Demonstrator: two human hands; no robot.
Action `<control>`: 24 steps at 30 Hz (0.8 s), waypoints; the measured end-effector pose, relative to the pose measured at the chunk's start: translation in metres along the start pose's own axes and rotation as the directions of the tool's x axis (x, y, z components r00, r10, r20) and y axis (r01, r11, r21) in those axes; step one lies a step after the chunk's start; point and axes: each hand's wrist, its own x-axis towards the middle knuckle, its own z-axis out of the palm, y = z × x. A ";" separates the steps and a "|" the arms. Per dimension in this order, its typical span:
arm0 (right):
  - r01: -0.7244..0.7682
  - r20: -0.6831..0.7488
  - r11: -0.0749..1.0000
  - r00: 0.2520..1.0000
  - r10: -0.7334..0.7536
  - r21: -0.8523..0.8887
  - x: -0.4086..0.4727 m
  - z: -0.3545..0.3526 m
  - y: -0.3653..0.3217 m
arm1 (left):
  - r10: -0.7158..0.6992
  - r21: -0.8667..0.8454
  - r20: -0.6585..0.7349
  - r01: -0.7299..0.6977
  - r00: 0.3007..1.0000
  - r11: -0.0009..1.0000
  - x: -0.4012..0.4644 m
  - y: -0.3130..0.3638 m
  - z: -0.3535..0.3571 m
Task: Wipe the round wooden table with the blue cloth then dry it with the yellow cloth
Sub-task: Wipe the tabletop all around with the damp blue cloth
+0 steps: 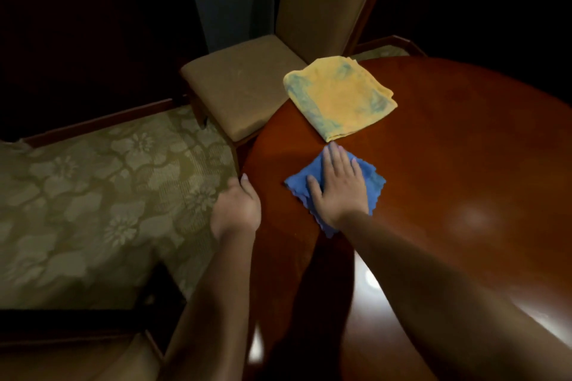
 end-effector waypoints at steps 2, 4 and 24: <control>0.183 0.024 0.983 0.983 -0.183 -0.001 -0.032 -0.004 0.017 | -0.006 -0.038 0.007 0.006 1.000 0.999 -0.002 0.000 0.000; 0.236 0.050 0.972 0.971 -0.236 -0.006 -0.063 -0.006 0.041 | 0.003 -0.054 -0.001 -0.003 1.000 0.999 -0.002 -0.002 0.001; 0.082 0.033 0.996 0.996 -0.084 0.043 -0.113 0.006 0.040 | 0.255 0.017 -0.086 -0.254 0.963 0.967 -0.087 0.012 0.014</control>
